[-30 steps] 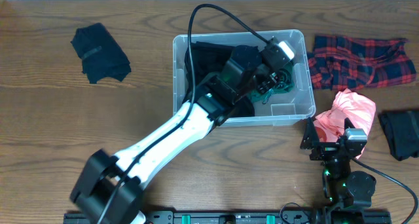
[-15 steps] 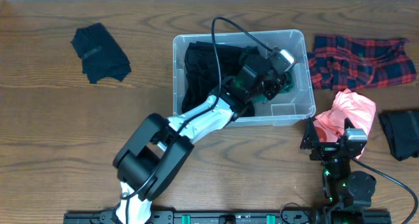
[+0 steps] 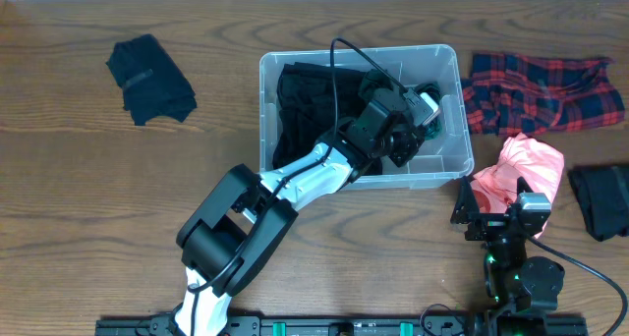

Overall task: Pack container
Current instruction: 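Push and tuck the green garment down inside the bin with the left gripper, then raise the left gripper out of the bin toward the left, then grasp the taped black garment at the table's top-left with the left gripper, then carry the black garment right and lower it into the bin, then open the left gripper and press the black garment into the bin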

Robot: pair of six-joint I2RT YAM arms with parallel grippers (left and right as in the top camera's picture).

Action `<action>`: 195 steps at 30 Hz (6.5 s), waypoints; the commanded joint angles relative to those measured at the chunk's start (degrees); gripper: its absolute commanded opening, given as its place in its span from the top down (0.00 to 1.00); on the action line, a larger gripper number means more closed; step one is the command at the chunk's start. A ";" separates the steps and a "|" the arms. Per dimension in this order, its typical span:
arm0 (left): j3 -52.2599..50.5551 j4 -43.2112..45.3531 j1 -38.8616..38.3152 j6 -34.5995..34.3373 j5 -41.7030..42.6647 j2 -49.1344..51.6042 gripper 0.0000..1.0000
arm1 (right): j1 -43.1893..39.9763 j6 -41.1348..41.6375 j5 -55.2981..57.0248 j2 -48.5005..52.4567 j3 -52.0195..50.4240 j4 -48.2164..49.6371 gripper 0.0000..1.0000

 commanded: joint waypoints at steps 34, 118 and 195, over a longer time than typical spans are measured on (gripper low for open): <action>1.81 7.61 1.05 -1.75 -4.76 3.56 0.94 | 0.81 0.44 0.15 -0.33 -0.13 -0.15 0.01; 3.13 -22.29 51.52 -3.21 -33.59 -6.16 0.95 | 0.81 0.44 0.15 -0.33 -0.13 -0.15 0.01; 3.02 -36.72 22.58 38.99 -13.46 -28.52 0.04 | 0.81 0.44 0.15 -0.33 -0.13 -0.15 0.01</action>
